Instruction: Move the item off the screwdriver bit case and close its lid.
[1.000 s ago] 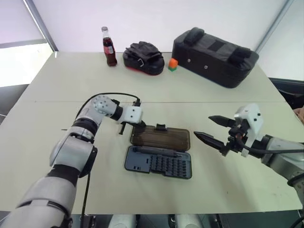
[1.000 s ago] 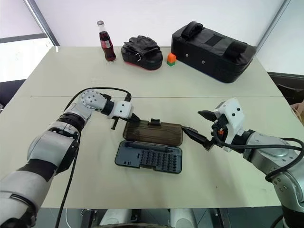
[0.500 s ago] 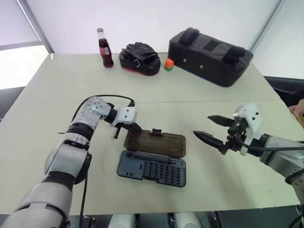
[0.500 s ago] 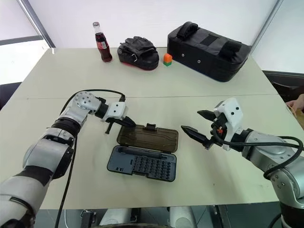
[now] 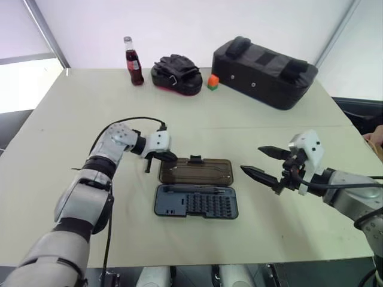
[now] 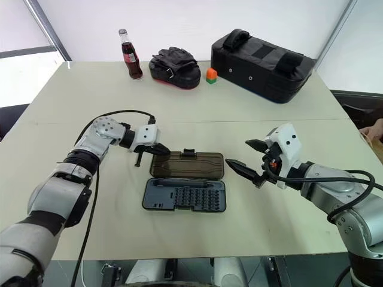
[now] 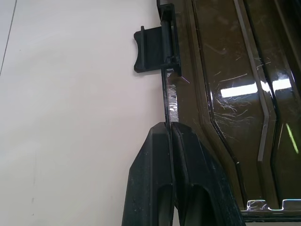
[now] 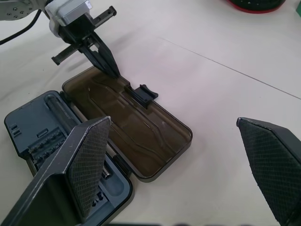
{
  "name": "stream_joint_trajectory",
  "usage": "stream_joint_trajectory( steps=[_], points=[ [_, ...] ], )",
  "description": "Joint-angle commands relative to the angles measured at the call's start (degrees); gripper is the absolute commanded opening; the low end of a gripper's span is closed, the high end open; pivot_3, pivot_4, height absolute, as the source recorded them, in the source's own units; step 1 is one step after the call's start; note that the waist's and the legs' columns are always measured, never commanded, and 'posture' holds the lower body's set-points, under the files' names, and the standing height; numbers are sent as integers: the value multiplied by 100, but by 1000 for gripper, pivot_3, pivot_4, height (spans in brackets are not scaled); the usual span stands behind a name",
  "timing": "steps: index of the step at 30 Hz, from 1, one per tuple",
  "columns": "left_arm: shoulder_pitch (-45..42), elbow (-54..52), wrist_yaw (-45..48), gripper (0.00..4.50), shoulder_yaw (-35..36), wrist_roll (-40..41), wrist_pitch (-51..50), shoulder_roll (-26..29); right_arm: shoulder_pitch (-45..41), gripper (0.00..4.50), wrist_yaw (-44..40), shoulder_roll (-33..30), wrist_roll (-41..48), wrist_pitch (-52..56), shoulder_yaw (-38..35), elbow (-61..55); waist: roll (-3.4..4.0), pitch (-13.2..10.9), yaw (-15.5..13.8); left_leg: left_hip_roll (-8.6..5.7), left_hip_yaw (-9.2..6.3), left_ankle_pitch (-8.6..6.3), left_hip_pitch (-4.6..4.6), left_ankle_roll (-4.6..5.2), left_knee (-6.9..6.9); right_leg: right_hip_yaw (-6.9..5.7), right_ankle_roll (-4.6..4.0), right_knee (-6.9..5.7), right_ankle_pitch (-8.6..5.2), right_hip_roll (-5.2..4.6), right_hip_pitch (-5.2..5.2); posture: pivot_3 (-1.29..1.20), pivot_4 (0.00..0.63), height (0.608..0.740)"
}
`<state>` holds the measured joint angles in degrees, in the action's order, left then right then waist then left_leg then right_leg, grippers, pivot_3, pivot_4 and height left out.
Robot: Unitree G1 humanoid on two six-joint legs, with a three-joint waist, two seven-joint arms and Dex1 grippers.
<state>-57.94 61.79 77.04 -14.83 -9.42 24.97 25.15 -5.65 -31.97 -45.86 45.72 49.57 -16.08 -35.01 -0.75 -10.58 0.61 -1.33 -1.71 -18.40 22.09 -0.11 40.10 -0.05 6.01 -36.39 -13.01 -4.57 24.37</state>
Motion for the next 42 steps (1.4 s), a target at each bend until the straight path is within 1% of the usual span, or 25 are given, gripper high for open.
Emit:
stream_joint_trajectory(
  steps=[1,9,10,11,13,18,23,25,27,29,30,32,33,35,36,40,41,42],
  points=[
    [141,-75,-108,49,-45,-64,16,39,-93,4500,-40,37,-13,-150,-41,-26,0,0,-2,0,0,0,0,0,0,0,0,0,0,0,0,0,150,740],
    [217,-160,-145,49,42,46,-179,31,-89,4500,-162,1,-95,-202,-27,33,0,0,-7,0,0,0,1,0,0,0,0,2,0,-2,0,0,150,740],
    [219,-161,-144,644,67,77,-231,22,-87,4500,-177,-1,-104,-209,-25,38,0,0,-6,0,0,0,1,0,0,0,0,2,0,-2,0,0,150,740],
    [224,-168,-169,1007,85,97,-257,12,-85,4500,-200,-8,-116,-223,-20,50,0,0,-7,1,0,0,1,0,0,0,0,2,0,-2,0,0,150,740],
    [241,-195,-156,1986,105,138,-300,-1,-92,4500,-244,-23,-138,-240,-12,76,0,0,-6,0,0,0,1,0,0,0,0,2,0,-2,0,0,150,740],
    [193,-174,-485,4474,255,233,-372,-68,-136,4500,-352,-50,-194,-257,-1,163,0,0,-7,0,0,0,2,0,-1,0,0,3,0,-2,0,0,150,740],
    [14,-176,-661,4474,547,513,-854,-106,-210,4500,-426,-67,-248,-252,27,220,0,0,-8,-3,0,0,6,0,-1,0,1,7,0,-4,0,0,150,740],
    [-91,-342,-587,4474,849,874,-1404,-81,-249,4500,-460,-93,-258,-247,28,222,-1,-1,-4,-3,-1,0,7,0,-1,0,1,6,0,-4,1,0,150,740],
    [-168,-705,-369,4474,1181,1327,-2220,-4,-305,4500,-489,-125,-228,-221,-2,207,-2,-1,0,-2,-2,0,11,0,-1,-1,1,7,0,-4,5,0,150,740],
    [-77,-1479,12,4474,1407,1805,-3276,225,-412,4500,-544,-183,-128,-150,-61,202,-2,-2,16,-1,-3,0,16,0,-1,-1,1,6,1,-4,10,0,150,740],
    [-5,-1800,104,4474,1451,1944,-3632,308,-448,4500,-565,-202,-99,-129,-77,205,-1,-3,27,2,-2,0,18,0,-1,0,1,6,1,-4,14,0,150,740],
    [272,-2778,253,4474,1554,2322,-4558,598,-595,4500,-628,-266,-72,-125,-97,280,2,-3,42,7,-1,0,20,0,-2,1,1,6,1,-3,17,0,150,740],
    [485,-3368,323,4232,1591,2514,-4982,795,-694,4500,-676,-314,-88,-143,-86,358,3,-2,51,8,-2,0,19,0,-3,1,1,6,0,-2,18,0,150,740],
    [906,-4388,393,3571,1626,2844,-5655,1153,-859,4500,-768,-386,-166,-201,-37,528,8,0,55,10,0,0,16,0,-6,4,1,8,0,-2,16,0,150,740],
    [1167,-4901,428,3110,1637,2986,-5908,1353,-941,4500,-820,-410,-220,-246,4,623,8,-1,54,11,1,0,16,0,-7,5,1,10,0,-2,16,0,150,740],
    [2044,-6388,463,932,1756,3543,-6630,1965,-1186,4500,-1038,-449,-391,-416,189,949,8,-3,-2,14,0,0,16,-1,-7,6,0,13,0,-2,16,0,150,740],
    [2266,-6739,447,378,1836,3730,-6839,2107,-1236,4241,-1105,-467,-440,-458,256,993,7,-4,-7,13,-1,0,18,-1,-7,6,0,14,0,-4,15,0,150,740],
    [2459,-7029,415,0,1903,3878,-6968,2225,-1282,3948,-1147,-469,-476,-482,308,1022,7,-4,-15,13,-1,0,19,-1,-6,6,0,16,0,-4,15,0,150,740]
  ],
)
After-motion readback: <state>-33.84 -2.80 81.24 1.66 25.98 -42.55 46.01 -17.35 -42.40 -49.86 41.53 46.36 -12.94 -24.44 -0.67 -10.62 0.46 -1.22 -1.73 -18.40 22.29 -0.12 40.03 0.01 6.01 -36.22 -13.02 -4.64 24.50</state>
